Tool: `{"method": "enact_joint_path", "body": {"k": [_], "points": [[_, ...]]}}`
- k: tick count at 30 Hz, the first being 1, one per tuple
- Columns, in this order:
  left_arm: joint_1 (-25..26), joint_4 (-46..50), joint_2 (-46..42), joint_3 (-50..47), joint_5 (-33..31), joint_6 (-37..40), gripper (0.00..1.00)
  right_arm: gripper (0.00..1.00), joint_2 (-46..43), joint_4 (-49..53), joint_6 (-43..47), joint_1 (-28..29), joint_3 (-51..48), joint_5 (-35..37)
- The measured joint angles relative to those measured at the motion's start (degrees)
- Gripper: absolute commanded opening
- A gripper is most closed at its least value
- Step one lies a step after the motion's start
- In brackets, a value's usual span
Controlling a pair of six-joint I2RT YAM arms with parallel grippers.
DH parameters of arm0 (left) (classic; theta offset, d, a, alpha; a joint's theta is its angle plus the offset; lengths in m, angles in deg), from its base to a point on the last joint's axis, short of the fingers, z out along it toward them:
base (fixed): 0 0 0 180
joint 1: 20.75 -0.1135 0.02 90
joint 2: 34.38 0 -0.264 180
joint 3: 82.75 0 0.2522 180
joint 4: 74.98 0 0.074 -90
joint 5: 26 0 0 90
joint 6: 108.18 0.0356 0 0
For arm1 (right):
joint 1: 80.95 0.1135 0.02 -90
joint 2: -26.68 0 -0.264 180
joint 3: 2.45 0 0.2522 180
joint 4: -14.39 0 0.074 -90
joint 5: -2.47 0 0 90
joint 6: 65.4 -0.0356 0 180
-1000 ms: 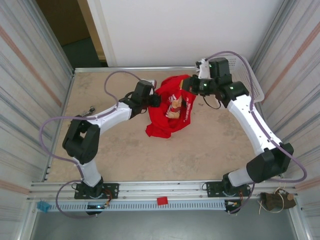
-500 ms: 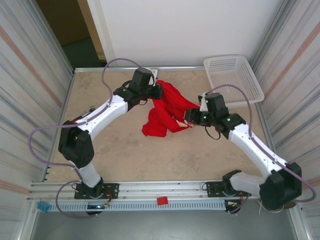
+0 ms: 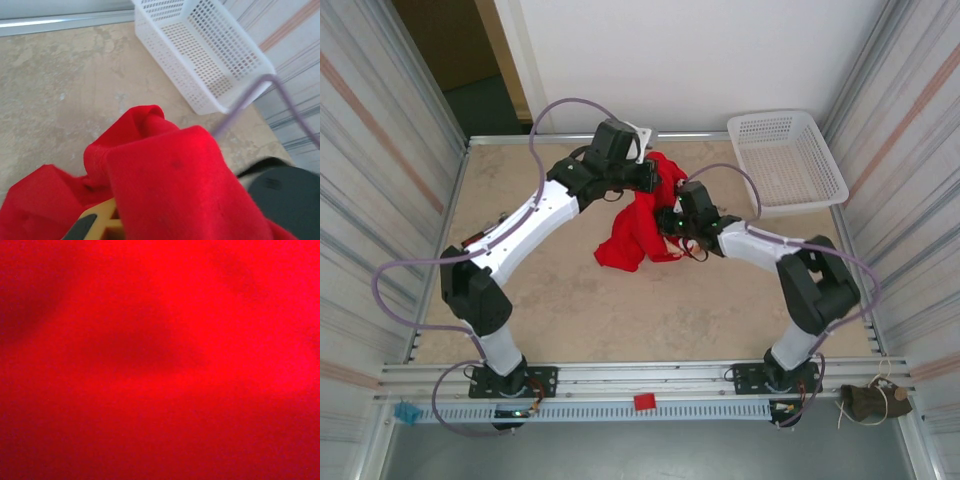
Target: Fold the inside-out t-shirt
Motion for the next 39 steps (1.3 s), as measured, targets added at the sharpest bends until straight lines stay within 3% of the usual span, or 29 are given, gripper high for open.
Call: {"method": "enact_joint_path", "body": {"k": [6,9,13,18,20,25,29,34,39], "points": [[0.0,2.2,1.4,3.5,2.3,-0.7,0.00,0.26,5.2,-9.3,-4.6,-0.4,1.0,0.9],[0.0,2.5,2.1,4.0,3.6,-1.6,0.00,0.28,3.9,-12.9,-6.4,0.2,-0.9,1.7],[0.6,2.6,3.2,4.4,4.7,-2.9,0.00,0.47,5.7,-14.7,-8.9,2.0,2.2,2.8],[0.7,2.6,5.6,8.0,3.7,-4.4,0.00,0.71,17.3,-14.4,-14.8,2.1,12.8,6.4],[1.0,3.6,6.6,9.5,3.8,-4.6,0.00,0.81,19.6,-10.6,-17.2,1.8,14.9,8.6],[1.0,5.1,7.7,11.2,3.8,-4.6,0.00,0.94,20.9,6.1,-21.1,1.9,20.9,16.5],[0.0,3.9,7.6,11.5,3.8,-4.9,0.00,0.94,22.2,21.9,-22.6,2.6,29.6,22.0],[-0.4,3.0,7.6,10.9,3.7,-5.9,0.00,0.91,30.5,36.2,-26.3,2.4,42.1,24.4],[-0.3,3.2,7.5,10.3,4.4,-6.5,0.00,0.73,31.9,40.1,-29.2,1.6,42.8,24.4]]}}
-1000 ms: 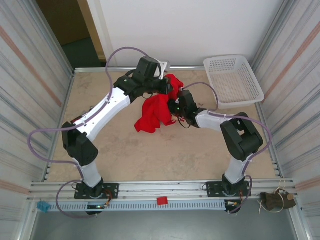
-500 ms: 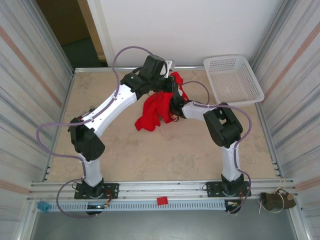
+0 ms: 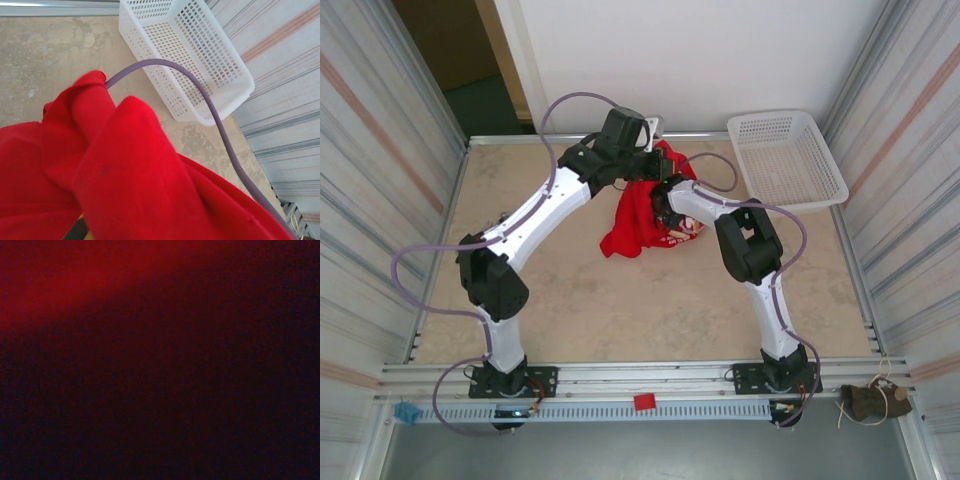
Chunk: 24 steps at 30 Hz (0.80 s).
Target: Fold the inside-out t-shirt
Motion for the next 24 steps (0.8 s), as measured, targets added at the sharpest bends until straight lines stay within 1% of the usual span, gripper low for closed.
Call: {"method": "enact_joint_path", "body": {"k": [1,4,6,7,8,13,18,21,24], "points": [[0.1,0.0,0.0,0.0,0.1,-0.1,0.00,0.68,-0.2,0.2,-0.5,-0.2,-0.3,-0.3],[0.3,-0.1,0.0,0.0,0.4,-0.5,0.00,0.46,-1.0,0.2,-1.8,-1.5,-1.8,-1.6],[0.5,-0.1,0.0,0.0,0.4,-0.8,0.00,0.18,-1.4,0.3,-2.3,-2.2,-2.6,-2.3],[0.5,-0.1,-0.1,0.0,0.4,-0.9,0.00,0.08,-1.5,0.3,-2.3,-2.5,-3.1,-2.6],[0.6,-0.1,-0.2,-0.2,0.4,-0.9,0.00,0.00,-1.7,0.0,-2.3,-2.8,-3.7,-2.9],[0.6,-0.3,-0.6,-1.2,0.4,-1.2,0.00,0.00,-4.4,-6.4,-1.9,-4.0,-8.9,-6.4],[-1.0,-1.9,-1.7,-4.6,0.3,-3.1,0.00,0.00,-9.8,-16.1,3.5,-5.2,-18.5,-12.8],[-5.0,-3.6,-2.0,-7.0,0.9,-4.9,0.00,0.00,-14.3,-18.5,8.0,-5.0,-23.5,-19.1],[-10.9,-4.5,-2.0,-8.4,0.7,-6.3,0.00,0.00,-20.6,-18.6,12.6,-4.5,-25.9,-25.7]]}}
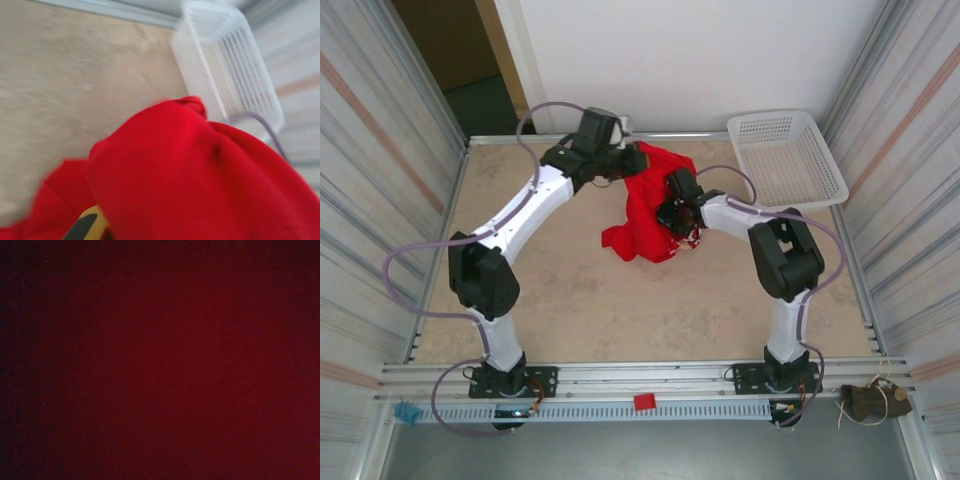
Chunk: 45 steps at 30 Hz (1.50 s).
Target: Fold the inside-out t-shirt
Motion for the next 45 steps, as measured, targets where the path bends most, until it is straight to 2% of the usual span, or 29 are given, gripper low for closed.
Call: {"method": "enact_joint_path", "body": {"k": [4,6,10,13,14,16,18,21,25,29,33,36,37,45], "points": [[-8.1,-1.8,0.0,-1.2,-0.7,-1.9,0.00,0.00,-11.1,1.2,5.0,0.3,0.0,-4.9],[-10.5,-2.6,0.0,-2.8,-1.1,-2.4,0.00,0.00,-16.4,2.2,6.9,0.3,1.2,-6.0],[-12.1,-3.5,0.0,-7.7,-0.9,-3.1,0.00,0.00,-23.5,4.4,9.9,0.3,7.5,-7.2],[-11.7,-5.0,0.0,-11.1,1.7,-3.4,0.00,0.00,-25.0,6.1,11.6,0.0,13.1,-8.2],[-11.3,-5.8,0.0,-11.8,3.0,-3.5,0.08,0.00,-25.0,6.8,12.0,-0.1,14.5,-8.5],[-10.8,-8.0,0.0,-13.3,5.9,-3.2,0.37,0.00,-24.9,8.3,13.2,-0.5,16.4,-8.8],[-10.8,-9.2,-0.3,-14.9,7.2,-2.8,0.56,0.00,-24.9,8.7,14.5,-1.0,17.7,-9.1],[-11.7,-9.8,-2.4,-18.8,8.4,-1.4,0.70,0.00,-24.9,8.5,16.9,-1.7,19.3,-9.3],[-12.0,-9.2,-11.5,-24.2,7.7,0.5,0.80,0.00,-24.9,7.7,19.1,-2.1,19.6,-9.2],[-9.6,-9.6,-25.5,-27.9,3.7,1.7,0.88,0.00,-24.8,6.4,19.8,-2.3,19.8,-8.3],[-2.3,-10.3,-34.8,-28.1,-2.5,3.1,0.91,0.00,-23.7,5.5,20.1,-2.3,20.5,-6.8],[-0.1,-9.0,-37.6,-28.7,-9.5,4.1,0.93,0.00,-23.2,5.7,20.7,-1.9,20.6,-5.2],[-0.2,-8.0,-38.0,-28.9,-12.0,4.3,0.98,0.00,-23.2,5.7,20.8,-1.9,20.6,-4.7],[0.3,-2.4,-39.1,-30.0,-26.5,6.6,0.99,0.00,-23.2,7.2,21.1,-1.8,21.2,-0.4]]}}
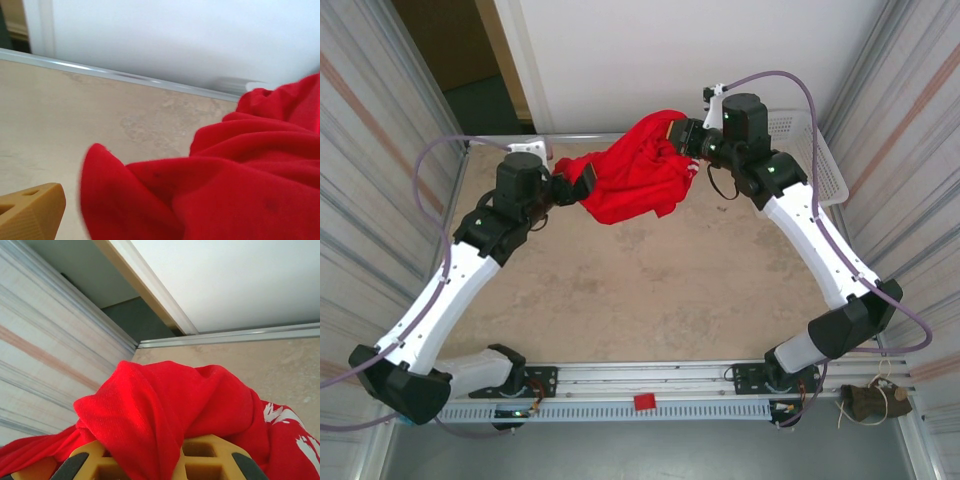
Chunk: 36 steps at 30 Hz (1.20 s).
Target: Fold the inside-out t-shirt
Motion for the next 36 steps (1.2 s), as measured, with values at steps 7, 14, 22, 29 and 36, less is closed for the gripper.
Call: {"method": "enact_joint_path", "body": {"k": [7,14,22,29,36], "points": [[-0.3,6.4,-2.7,0.2,-8.2,0.2,0.99,0.00,-0.1,3.7,-0.2,0.9,0.6,6.2],[-4.3,11.3,-2.3,0.2,-6.5,-1.5,0.99,0.00,-4.7,5.9,-0.4,0.9,-2.4,14.8],[-13.2,-11.0,6.0,-7.6,38.3,-9.6,0.99,0.00,-5.9,2.2,-0.4,1.0,-5.2,14.7],[-6.7,-11.2,13.2,6.0,55.5,-12.5,0.99,0.00,6.9,-4.6,-1.9,3.7,-11.4,9.9],[-6.3,-11.8,12.9,4.1,62.7,-12.8,0.99,0.00,19.1,-4.0,-4.1,0.0,-7.3,5.9]]}}
